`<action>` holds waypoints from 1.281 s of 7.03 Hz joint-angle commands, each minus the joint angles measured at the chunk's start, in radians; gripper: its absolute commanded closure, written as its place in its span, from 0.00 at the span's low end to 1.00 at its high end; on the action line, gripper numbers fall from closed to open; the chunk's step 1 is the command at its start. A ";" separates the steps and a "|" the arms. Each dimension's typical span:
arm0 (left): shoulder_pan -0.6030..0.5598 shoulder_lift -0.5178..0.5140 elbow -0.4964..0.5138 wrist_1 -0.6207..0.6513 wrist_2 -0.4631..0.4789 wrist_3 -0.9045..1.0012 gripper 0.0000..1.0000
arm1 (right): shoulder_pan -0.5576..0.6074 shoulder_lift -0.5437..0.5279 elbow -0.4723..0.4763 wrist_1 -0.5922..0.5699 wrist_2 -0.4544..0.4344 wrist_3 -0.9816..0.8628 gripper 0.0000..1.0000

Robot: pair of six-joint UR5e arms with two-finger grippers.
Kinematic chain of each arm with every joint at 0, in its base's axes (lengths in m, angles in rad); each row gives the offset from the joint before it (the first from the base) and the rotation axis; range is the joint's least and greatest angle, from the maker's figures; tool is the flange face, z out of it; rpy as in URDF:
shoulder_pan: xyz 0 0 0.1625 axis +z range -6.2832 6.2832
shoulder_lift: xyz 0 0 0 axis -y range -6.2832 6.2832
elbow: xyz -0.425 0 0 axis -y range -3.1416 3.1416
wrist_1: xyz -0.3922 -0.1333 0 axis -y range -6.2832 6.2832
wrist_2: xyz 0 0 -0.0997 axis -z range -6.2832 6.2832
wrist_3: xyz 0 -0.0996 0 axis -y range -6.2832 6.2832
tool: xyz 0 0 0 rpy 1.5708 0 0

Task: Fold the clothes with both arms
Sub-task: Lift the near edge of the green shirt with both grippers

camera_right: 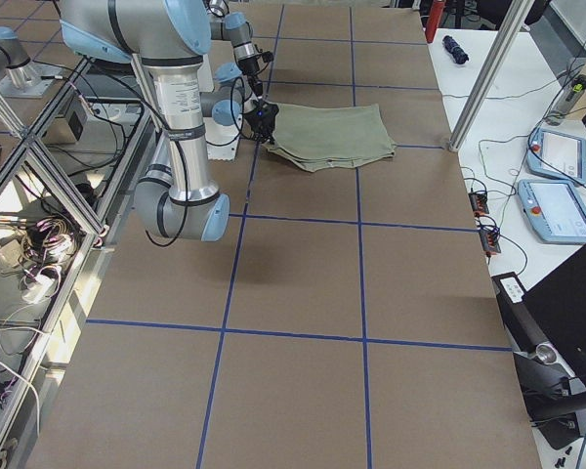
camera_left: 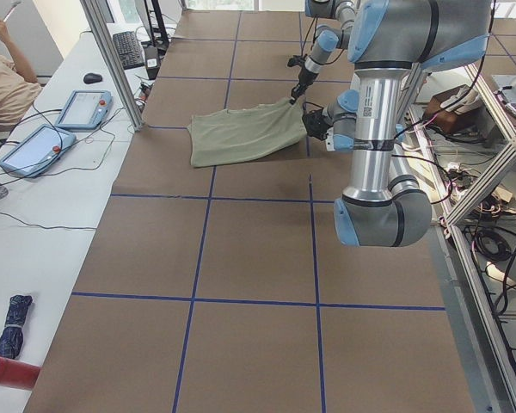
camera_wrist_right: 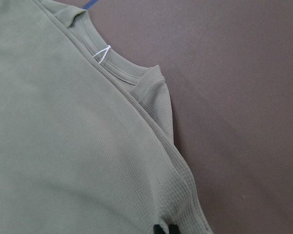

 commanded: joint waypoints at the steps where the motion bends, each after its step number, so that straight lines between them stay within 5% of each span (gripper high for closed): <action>1: -0.034 -0.003 -0.266 0.255 -0.124 0.020 1.00 | -0.048 0.048 0.246 -0.285 0.012 0.033 1.00; 3: -0.087 -0.015 -0.393 0.405 -0.202 0.022 1.00 | -0.046 0.155 0.301 -0.446 0.040 0.038 1.00; 5: -0.134 -0.091 -0.307 0.409 -0.203 0.132 1.00 | 0.020 0.163 0.214 -0.416 0.043 -0.003 1.00; 7: -0.223 -0.124 -0.225 0.409 -0.206 0.247 1.00 | 0.149 0.172 -0.005 -0.185 0.092 -0.086 1.00; 9: -0.327 -0.253 0.006 0.396 -0.212 0.319 1.00 | 0.223 0.183 -0.119 -0.080 0.131 -0.152 1.00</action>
